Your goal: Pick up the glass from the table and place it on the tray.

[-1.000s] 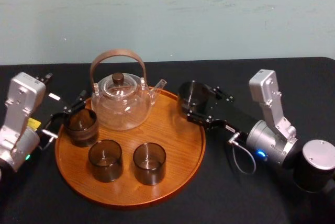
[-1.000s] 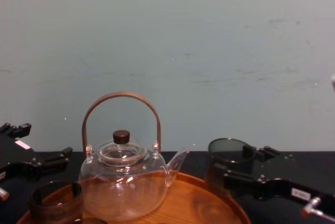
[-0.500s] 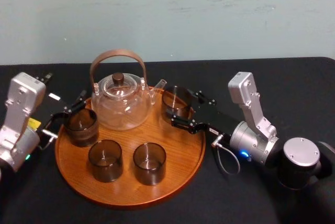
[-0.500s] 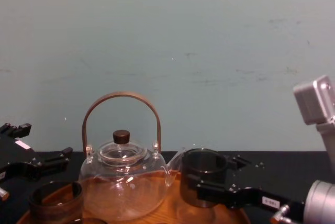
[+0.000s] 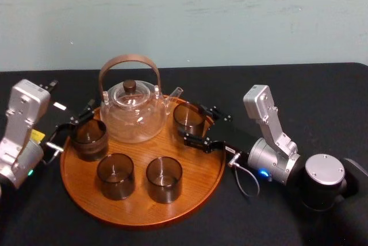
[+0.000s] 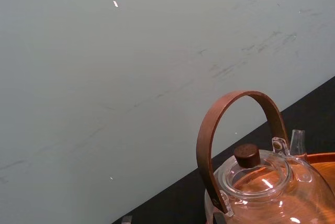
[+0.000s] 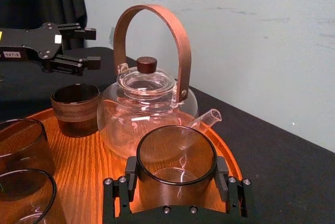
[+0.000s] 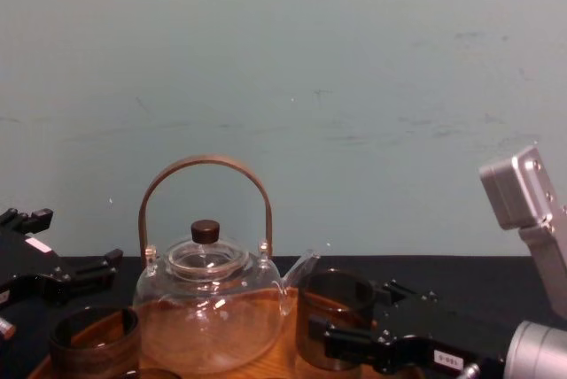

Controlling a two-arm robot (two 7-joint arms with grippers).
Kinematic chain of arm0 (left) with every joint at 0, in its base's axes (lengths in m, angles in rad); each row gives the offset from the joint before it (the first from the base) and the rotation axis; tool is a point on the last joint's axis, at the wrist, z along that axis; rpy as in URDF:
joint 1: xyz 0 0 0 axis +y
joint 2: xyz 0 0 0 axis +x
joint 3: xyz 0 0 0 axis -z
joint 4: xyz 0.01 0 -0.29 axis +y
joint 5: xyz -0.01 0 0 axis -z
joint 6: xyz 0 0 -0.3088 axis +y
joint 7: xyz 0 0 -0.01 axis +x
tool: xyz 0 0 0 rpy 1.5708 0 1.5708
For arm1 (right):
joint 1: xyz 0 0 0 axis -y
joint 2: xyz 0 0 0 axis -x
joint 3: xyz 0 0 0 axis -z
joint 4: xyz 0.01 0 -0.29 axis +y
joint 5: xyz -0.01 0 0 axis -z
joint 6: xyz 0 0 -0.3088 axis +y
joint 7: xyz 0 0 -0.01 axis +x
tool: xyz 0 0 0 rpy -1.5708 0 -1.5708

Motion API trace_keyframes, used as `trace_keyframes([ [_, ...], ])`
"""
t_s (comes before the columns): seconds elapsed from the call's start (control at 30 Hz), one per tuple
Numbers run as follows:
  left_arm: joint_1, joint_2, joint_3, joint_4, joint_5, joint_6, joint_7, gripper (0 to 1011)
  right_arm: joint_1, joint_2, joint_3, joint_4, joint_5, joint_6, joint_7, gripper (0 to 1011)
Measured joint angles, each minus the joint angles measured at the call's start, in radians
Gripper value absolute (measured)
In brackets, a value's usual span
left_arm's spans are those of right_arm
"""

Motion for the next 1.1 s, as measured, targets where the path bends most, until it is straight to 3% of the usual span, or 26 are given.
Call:
trace_keyframes([
  [0.8, 0.000, 0.000, 0.000, 0.000, 0.000, 0.000, 0.000, 1001, 0.009, -0.010, -0.011, 0.029, -0.010, -0.002, 0.000, 895],
  [1.0, 0.000, 0.000, 0.000, 0.000, 0.000, 0.000, 0.000, 1001, 0.009, -0.010, -0.010, 0.028, -0.009, -0.002, -0.001, 1002],
  [1.1, 0.000, 0.000, 0.000, 0.000, 0.000, 0.000, 0.000, 1001, 0.008, -0.010, -0.010, 0.028, -0.009, -0.002, -0.001, 1002],
])
